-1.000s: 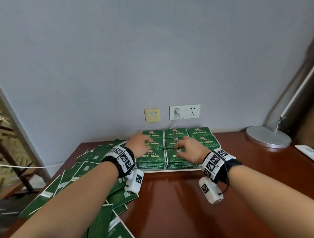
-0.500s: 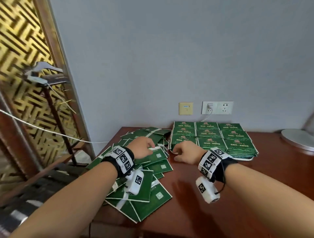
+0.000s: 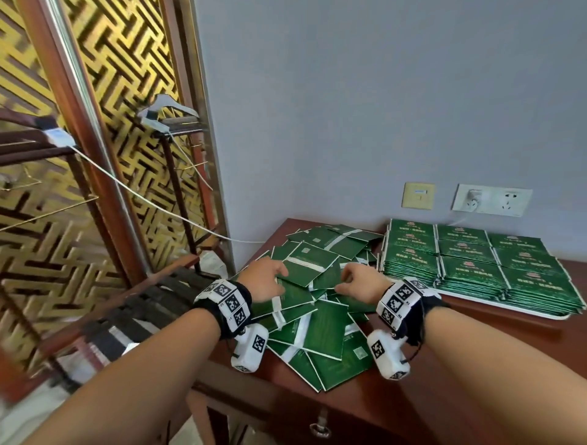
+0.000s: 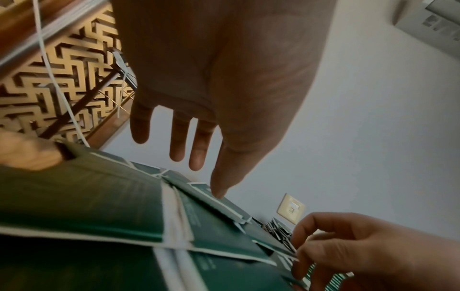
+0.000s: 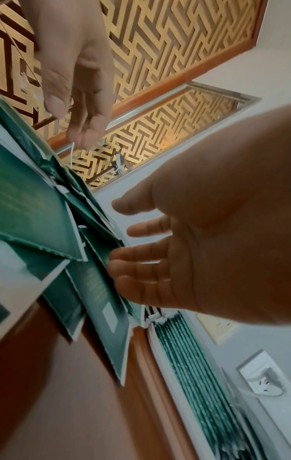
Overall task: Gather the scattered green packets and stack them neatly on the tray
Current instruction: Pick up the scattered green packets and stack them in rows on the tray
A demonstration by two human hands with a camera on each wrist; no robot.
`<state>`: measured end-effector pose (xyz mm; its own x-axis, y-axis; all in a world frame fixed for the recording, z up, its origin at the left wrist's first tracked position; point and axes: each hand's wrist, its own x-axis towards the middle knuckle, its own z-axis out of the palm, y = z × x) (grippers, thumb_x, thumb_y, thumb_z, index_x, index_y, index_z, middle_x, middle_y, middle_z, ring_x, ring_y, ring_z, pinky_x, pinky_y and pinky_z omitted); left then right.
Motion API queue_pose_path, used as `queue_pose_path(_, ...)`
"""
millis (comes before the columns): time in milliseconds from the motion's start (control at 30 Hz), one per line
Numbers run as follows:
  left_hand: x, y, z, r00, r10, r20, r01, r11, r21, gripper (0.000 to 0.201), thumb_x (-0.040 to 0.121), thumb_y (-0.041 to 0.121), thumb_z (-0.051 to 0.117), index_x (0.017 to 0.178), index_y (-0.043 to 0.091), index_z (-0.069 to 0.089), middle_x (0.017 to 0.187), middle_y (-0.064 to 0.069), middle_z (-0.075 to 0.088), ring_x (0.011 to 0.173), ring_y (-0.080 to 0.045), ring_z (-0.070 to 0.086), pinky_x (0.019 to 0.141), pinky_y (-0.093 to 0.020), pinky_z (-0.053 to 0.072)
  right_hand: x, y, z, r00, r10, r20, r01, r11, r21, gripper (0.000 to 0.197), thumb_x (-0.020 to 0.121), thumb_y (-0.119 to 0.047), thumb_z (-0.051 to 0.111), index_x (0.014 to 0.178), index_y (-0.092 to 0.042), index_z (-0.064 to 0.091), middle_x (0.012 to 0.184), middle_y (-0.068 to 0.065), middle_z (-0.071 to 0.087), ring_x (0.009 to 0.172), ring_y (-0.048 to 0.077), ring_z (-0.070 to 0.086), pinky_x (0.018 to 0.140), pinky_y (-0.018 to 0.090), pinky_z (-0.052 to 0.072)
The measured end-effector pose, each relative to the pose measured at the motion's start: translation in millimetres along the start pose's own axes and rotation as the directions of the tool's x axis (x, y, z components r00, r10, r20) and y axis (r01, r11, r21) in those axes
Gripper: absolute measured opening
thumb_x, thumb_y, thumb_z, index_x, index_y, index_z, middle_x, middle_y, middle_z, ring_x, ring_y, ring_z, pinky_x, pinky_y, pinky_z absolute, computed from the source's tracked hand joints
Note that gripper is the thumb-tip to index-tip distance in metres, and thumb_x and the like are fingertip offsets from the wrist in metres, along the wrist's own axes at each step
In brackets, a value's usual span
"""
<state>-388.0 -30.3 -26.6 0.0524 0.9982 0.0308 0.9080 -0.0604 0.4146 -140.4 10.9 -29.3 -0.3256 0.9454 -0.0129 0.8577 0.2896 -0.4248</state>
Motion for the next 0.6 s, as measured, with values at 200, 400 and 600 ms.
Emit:
queue_pose_path(200,3,-16,2,1.0,-0.011,-0.015,0.012,1.0,0.004,0.039,0.079,0.028,0.076,0.117,0.028,0.066,0.127,0.001,0.059,0.117,-0.02,0.057,0.104,-0.038,0.046,25,-3,17,0.997,0.064,-0.043,-0.058,0.991,0.121,0.021,0.086,-0.034,0.068,0.094,-0.019,0.056,0.09,0.0,0.062,0.084,0.017,0.059,0.072,0.028,0.046)
queue_pose_path(400,18,-6,12,0.999,0.036,0.026,-0.037,0.999,0.031,0.044,0.083,0.034,0.073,0.125,0.027,0.06,0.133,-0.001,0.052,0.123,-0.023,0.05,0.106,-0.043,0.042,39,-4,22,0.99,0.103,-0.097,-0.076,0.966,0.248,0.017,0.081,-0.021,0.074,0.078,-0.021,0.057,0.077,-0.002,0.063,0.073,0.017,0.062,0.07,0.031,0.053)
queue_pose_path(600,38,15,26,0.993,0.079,0.083,-0.08,0.997,0.005,0.051,0.084,0.035,0.073,0.13,0.025,0.055,0.138,0.0,0.05,0.124,-0.02,0.049,0.107,-0.042,0.041,40,7,12,0.994,0.066,-0.091,-0.037,0.958,0.285,0.016,0.078,-0.007,0.072,0.076,-0.018,0.061,0.07,-0.003,0.06,0.062,0.016,0.06,0.067,0.035,0.055)
